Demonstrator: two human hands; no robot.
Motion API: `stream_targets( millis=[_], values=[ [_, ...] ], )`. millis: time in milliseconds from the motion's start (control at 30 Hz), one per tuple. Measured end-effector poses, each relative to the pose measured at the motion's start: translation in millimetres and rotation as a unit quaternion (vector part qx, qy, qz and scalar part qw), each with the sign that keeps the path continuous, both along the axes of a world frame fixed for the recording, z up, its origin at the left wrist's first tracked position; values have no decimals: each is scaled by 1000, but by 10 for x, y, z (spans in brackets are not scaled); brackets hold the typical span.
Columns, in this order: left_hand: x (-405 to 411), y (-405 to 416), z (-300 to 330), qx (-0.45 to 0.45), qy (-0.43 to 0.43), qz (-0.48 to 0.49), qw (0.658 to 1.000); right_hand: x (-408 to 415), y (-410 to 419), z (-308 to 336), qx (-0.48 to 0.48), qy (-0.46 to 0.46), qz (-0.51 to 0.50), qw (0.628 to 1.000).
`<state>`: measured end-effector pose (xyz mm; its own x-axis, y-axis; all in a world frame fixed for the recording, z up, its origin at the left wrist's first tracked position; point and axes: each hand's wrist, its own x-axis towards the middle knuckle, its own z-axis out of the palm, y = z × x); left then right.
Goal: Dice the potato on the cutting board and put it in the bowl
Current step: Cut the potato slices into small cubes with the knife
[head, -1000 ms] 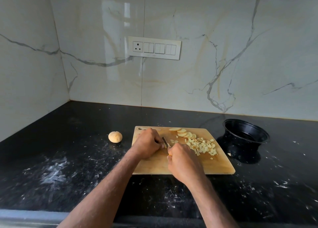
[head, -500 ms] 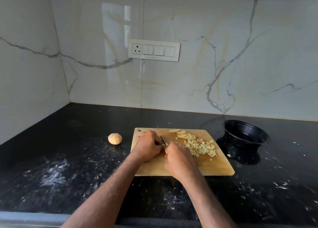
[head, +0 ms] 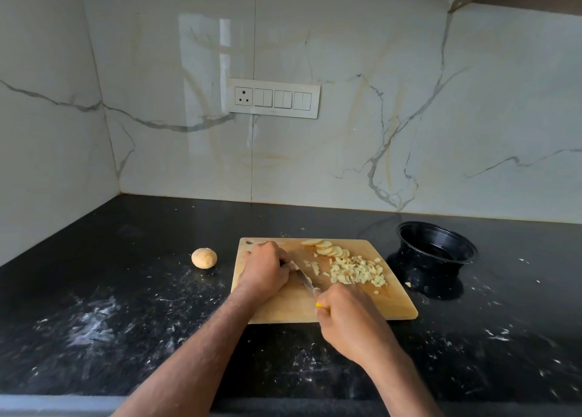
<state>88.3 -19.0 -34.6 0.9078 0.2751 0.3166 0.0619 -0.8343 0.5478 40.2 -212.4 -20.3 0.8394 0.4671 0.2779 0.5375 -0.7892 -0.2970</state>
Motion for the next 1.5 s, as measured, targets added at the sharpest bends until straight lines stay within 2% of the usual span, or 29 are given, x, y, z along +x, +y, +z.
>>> stream_targets(
  millis=[133,267,367,600,900,1133,1300,1500],
  values=[
    [-4,55,12,-41,-36,0,999,2,-47,77,43,-7,-14,999],
    [-19,126,47,-45,-30,-43,998,26,38,63,86,-37,-25,995],
    [-27,182,45,-74,-55,-55,994,43,136,15,103,-54,-38,992],
    [-10,246,31,-152,-109,9,982,35,515,-157,43,-49,-16,998],
    [10,222,1,-119,-84,-42,988,238,120,-169,52,-43,-129,989],
    [1,188,-6,-84,-66,-61,992,192,244,-193,50,-50,-82,994],
    [-3,199,-3,-84,-60,-69,992,235,44,-217,61,-44,-138,988],
    [-5,146,-7,-89,-61,-76,991,332,39,-104,84,-89,-107,987]
  ],
)
